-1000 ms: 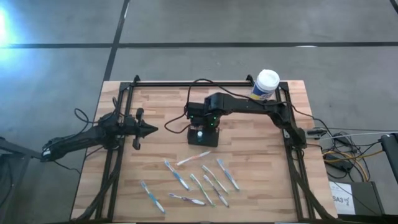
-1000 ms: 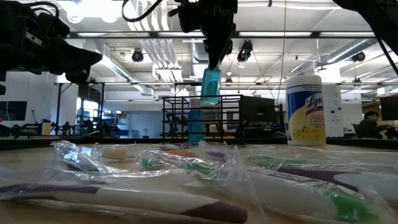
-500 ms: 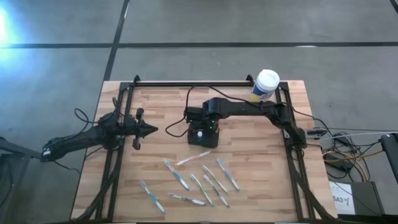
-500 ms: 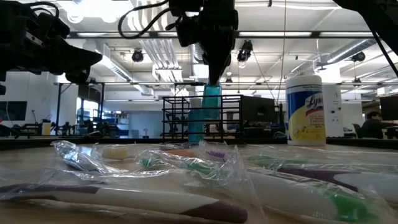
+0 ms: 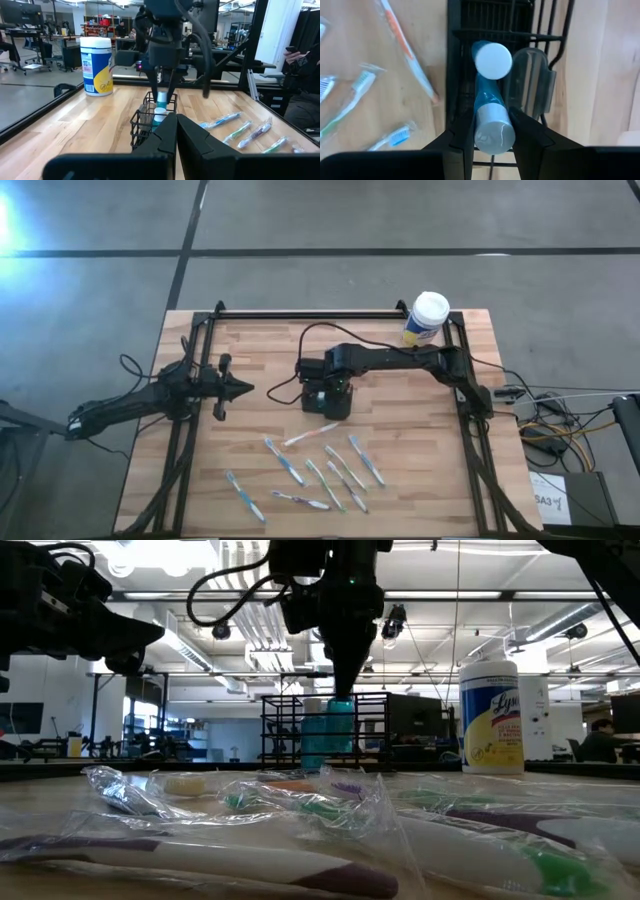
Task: Pick & Place toothbrushing station
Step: Put the blue mouthwash into the black mesh organizer
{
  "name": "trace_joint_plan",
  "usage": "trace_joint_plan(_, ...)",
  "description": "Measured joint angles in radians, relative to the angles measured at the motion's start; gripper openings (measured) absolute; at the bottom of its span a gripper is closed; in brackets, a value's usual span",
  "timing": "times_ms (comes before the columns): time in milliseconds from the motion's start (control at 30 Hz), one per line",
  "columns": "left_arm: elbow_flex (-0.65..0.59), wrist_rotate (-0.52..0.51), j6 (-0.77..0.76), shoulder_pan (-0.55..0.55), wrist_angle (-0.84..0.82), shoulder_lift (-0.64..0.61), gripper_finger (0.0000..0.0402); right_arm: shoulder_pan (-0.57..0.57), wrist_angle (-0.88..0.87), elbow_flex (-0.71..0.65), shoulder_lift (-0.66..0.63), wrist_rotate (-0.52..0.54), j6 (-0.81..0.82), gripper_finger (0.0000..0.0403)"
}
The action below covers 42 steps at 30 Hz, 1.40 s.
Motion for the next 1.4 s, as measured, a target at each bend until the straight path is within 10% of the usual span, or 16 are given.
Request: trace_joint_plan(1400,-0.002,0.0,-0.018,0.0,-0.002,0.001,0.0012,-0.018,0.112,-0.084,0.0,-0.028,-0.062,0.0091)
